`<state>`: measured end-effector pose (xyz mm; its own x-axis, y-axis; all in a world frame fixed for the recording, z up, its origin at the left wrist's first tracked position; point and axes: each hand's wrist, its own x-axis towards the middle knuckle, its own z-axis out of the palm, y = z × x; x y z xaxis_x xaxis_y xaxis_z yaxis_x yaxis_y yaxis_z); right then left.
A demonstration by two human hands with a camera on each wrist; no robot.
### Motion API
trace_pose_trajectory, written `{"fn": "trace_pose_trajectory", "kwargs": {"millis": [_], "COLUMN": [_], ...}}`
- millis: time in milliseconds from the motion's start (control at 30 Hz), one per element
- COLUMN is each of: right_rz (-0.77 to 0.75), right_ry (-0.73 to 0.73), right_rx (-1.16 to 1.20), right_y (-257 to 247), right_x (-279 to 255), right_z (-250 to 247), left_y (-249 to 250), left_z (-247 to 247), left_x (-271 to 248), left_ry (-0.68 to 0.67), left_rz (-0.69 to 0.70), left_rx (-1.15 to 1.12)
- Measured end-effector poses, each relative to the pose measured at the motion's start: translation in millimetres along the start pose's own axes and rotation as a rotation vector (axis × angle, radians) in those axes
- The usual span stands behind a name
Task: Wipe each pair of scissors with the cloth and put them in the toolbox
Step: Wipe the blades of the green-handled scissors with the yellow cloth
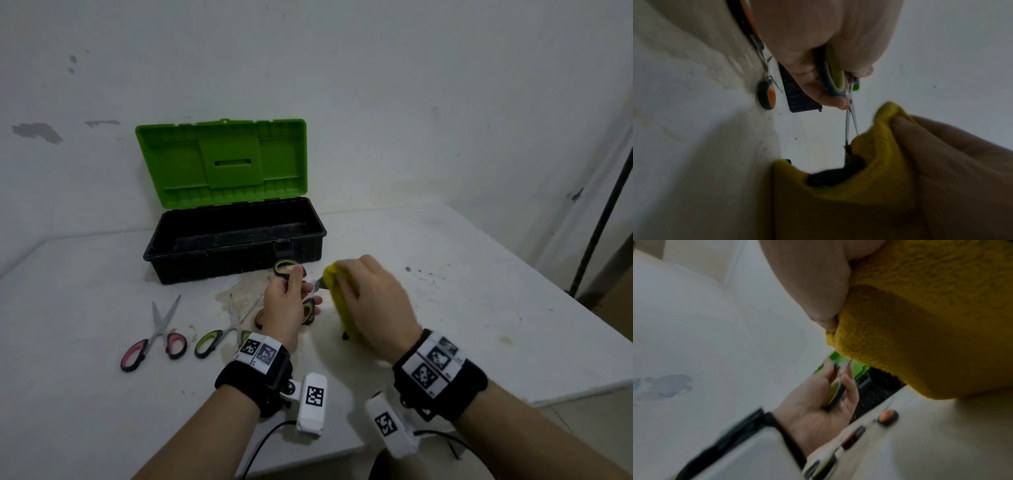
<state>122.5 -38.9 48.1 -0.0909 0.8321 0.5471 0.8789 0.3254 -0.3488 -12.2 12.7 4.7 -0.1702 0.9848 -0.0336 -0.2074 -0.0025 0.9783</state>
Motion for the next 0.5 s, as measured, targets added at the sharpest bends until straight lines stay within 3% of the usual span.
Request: {"fn": "trace_pose_trajectory", "kwargs": {"millis": [67,133,233,400,500], "right_rz": [0.009,0.034,0.072,0.265,0.192], "right_ry": [-0.114,-0.133,-0.064,0.016,0.069], "right_rx": [-0.040,-0.058,-0.065,0.010,0.029], "right_y": [-3.2,-0.6,7.4,32.9,27.0], "right_x": [-5.3,-5.1,3.7,25.0,20.0], "right_z": [13.5,21.4,22.3,4.7,-4.1], "left_y": [0.6,2.1,3.0,0.2,0.9], "left_z": [3.0,4.5,4.1,-1.0,-0.1], "left_x": [-3.2,-5.6,-5.8,-3.4,-0.6], "left_ry": [-0.008,-0.016,-0.057,-0.072,-0.049], "left_rz": [0.052,0.085,0.041,0.026,0.001], "left_rx": [0.067,0.101,0.029,0.020,0.008]}}
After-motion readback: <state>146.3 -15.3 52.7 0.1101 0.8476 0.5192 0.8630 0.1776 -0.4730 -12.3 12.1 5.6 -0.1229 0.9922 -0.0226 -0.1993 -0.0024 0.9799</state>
